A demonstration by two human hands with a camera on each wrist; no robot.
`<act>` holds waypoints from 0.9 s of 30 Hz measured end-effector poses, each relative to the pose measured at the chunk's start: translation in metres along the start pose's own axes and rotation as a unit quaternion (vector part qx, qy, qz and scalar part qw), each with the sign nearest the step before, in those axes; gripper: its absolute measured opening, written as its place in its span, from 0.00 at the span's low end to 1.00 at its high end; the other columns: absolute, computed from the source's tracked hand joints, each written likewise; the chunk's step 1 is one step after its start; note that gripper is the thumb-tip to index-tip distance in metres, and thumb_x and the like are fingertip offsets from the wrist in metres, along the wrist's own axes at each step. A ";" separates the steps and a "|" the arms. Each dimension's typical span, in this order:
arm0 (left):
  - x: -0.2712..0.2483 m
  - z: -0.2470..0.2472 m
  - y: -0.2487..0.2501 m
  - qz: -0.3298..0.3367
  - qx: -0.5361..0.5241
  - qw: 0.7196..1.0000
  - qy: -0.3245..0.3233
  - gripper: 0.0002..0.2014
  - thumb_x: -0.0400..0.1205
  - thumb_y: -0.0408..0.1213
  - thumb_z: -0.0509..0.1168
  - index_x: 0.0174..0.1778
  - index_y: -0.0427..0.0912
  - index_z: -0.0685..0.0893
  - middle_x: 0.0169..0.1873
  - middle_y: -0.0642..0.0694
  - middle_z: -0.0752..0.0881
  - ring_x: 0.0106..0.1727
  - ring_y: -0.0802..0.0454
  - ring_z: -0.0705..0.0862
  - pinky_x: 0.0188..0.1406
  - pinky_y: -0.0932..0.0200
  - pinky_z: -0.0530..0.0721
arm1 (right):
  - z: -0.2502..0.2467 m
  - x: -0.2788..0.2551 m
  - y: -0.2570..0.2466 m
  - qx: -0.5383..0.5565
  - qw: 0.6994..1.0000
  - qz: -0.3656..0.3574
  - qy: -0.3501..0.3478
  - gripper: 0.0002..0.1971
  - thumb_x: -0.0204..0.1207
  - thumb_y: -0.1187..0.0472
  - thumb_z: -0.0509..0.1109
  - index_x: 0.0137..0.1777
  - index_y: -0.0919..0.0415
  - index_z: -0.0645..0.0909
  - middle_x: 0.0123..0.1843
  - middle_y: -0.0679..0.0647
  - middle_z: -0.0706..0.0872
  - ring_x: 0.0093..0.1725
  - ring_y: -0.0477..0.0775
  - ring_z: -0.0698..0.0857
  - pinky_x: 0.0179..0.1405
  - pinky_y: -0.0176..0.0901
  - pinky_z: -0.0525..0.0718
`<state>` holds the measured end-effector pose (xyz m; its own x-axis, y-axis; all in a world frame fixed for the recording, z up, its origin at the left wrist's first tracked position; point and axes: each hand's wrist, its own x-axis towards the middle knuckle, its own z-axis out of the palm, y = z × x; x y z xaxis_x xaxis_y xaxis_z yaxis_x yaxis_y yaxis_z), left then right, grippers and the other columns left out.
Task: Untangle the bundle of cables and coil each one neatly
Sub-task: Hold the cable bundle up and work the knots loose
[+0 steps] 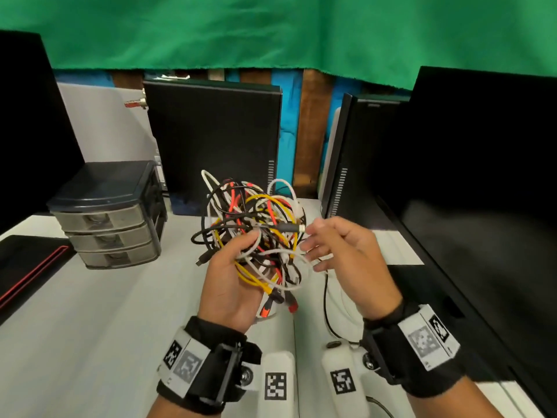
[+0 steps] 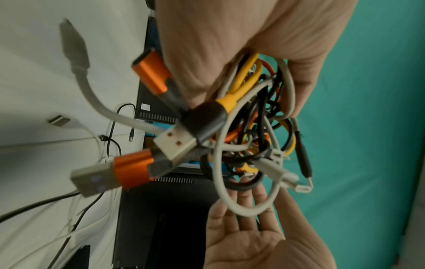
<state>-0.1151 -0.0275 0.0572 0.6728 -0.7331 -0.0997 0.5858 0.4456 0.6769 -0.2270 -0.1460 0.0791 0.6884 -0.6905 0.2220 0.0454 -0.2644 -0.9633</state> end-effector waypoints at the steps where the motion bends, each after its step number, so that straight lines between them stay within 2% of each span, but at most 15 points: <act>1: -0.001 -0.002 0.000 -0.002 -0.006 1.000 -0.009 0.22 0.78 0.36 0.65 0.66 0.29 0.84 0.56 0.32 0.87 0.52 0.36 0.87 0.54 0.44 0.86 | -0.002 0.000 -0.002 0.012 1.000 -0.010 0.018 0.07 0.84 0.57 0.68 0.48 0.55 0.87 0.40 0.56 0.91 0.38 0.53 0.89 0.37 0.43 0.84; 3: -0.005 -0.002 0.000 -0.002 -0.008 0.999 -0.035 0.21 0.76 0.36 0.65 0.63 0.28 0.86 0.53 0.31 0.88 0.49 0.37 0.87 0.49 0.46 0.87 | -0.006 0.001 -0.005 0.001 0.999 -0.034 0.028 0.04 0.80 0.56 0.72 0.51 0.54 0.86 0.40 0.55 0.92 0.38 0.53 0.90 0.37 0.43 0.86; 5: -0.008 0.000 -0.001 -0.003 -0.001 0.999 -0.047 0.21 0.76 0.39 0.66 0.62 0.31 0.87 0.55 0.32 0.90 0.52 0.37 0.90 0.50 0.46 0.89 | -0.009 0.000 -0.006 -0.026 0.998 -0.055 0.024 0.05 0.78 0.56 0.74 0.52 0.52 0.87 0.39 0.55 0.91 0.39 0.52 0.90 0.39 0.45 0.88; 8: -0.008 -0.003 -0.003 0.008 0.054 0.998 -0.029 0.23 0.73 0.40 0.76 0.63 0.35 0.88 0.59 0.29 0.88 0.56 0.34 0.89 0.50 0.44 0.91 | -0.013 -0.001 -0.006 -0.085 0.991 -0.093 0.036 0.04 0.76 0.54 0.75 0.48 0.50 0.88 0.39 0.49 0.90 0.43 0.48 0.88 0.45 0.51 0.89; 11: -0.007 -0.007 -0.005 0.014 0.076 0.997 -0.014 0.26 0.70 0.41 0.76 0.62 0.34 0.88 0.61 0.26 0.86 0.58 0.31 0.86 0.55 0.38 0.88 | -0.018 0.000 -0.009 -0.121 0.983 -0.127 0.055 0.03 0.78 0.55 0.73 0.44 0.52 0.87 0.41 0.46 0.88 0.46 0.46 0.87 0.50 0.53 0.89; 13: -0.006 -0.008 -0.004 0.004 0.057 0.998 -0.010 0.25 0.70 0.41 0.75 0.61 0.33 0.88 0.60 0.28 0.87 0.57 0.32 0.87 0.57 0.38 0.87 | -0.024 0.001 -0.012 -0.107 0.982 -0.138 0.075 0.03 0.80 0.59 0.72 0.45 0.53 0.85 0.41 0.47 0.88 0.44 0.48 0.87 0.48 0.54 0.89; 17: -0.005 -0.007 -0.003 -0.017 0.054 0.998 -0.023 0.24 0.74 0.41 0.71 0.63 0.31 0.87 0.57 0.30 0.89 0.54 0.35 0.90 0.53 0.43 0.91 | -0.035 0.006 -0.011 -0.102 0.975 -0.158 0.119 0.06 0.81 0.65 0.70 0.48 0.53 0.85 0.39 0.51 0.88 0.39 0.52 0.86 0.42 0.51 0.87; 20: -0.007 -0.002 -0.003 -0.042 0.039 0.997 -0.057 0.19 0.75 0.44 0.67 0.52 0.35 0.93 0.49 0.34 0.92 0.46 0.39 0.93 0.43 0.47 0.92 | -0.038 0.009 -0.012 -0.056 0.974 -0.152 0.159 0.04 0.80 0.65 0.72 0.48 0.55 0.86 0.36 0.54 0.87 0.33 0.49 0.83 0.33 0.42 0.81; 22: -0.007 0.002 -0.002 -0.051 0.021 0.996 -0.065 0.17 0.77 0.45 0.65 0.50 0.38 0.94 0.48 0.35 0.93 0.46 0.39 0.93 0.47 0.46 0.92 | -0.039 0.008 -0.016 0.014 0.978 -0.126 0.168 0.02 0.80 0.65 0.73 0.45 0.60 0.85 0.31 0.56 0.85 0.26 0.49 0.79 0.27 0.38 0.78; 23: -0.007 0.004 -0.003 -0.051 0.020 0.997 -0.061 0.17 0.78 0.45 0.65 0.51 0.38 0.94 0.50 0.35 0.92 0.48 0.39 0.93 0.49 0.45 0.92 | -0.041 0.006 -0.017 0.038 0.978 -0.111 0.172 0.05 0.80 0.63 0.74 0.43 0.62 0.85 0.28 0.55 0.83 0.25 0.49 0.78 0.25 0.37 0.77; 26: -0.004 0.002 -0.008 -0.063 0.043 0.997 -0.030 0.16 0.80 0.45 0.66 0.50 0.37 0.94 0.49 0.35 0.92 0.46 0.40 0.93 0.48 0.47 0.91 | -0.046 0.008 -0.010 0.030 0.978 -0.079 0.193 0.10 0.79 0.60 0.75 0.37 0.61 0.82 0.22 0.48 0.78 0.24 0.46 0.74 0.28 0.36 0.76; 27: -0.003 0.001 -0.011 -0.071 0.050 0.996 -0.019 0.16 0.81 0.45 0.66 0.51 0.37 0.94 0.50 0.34 0.92 0.47 0.40 0.93 0.51 0.47 0.91 | -0.047 0.010 -0.007 0.011 0.977 -0.076 0.200 0.10 0.79 0.59 0.76 0.37 0.61 0.82 0.23 0.47 0.78 0.24 0.45 0.74 0.31 0.36 0.77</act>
<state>-0.1240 -0.0301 0.0511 0.5679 -0.8047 -0.1729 0.6239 0.2839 0.7281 -0.2540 -0.1827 0.0949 0.3355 -0.8529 0.4000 0.1442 -0.3730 -0.9165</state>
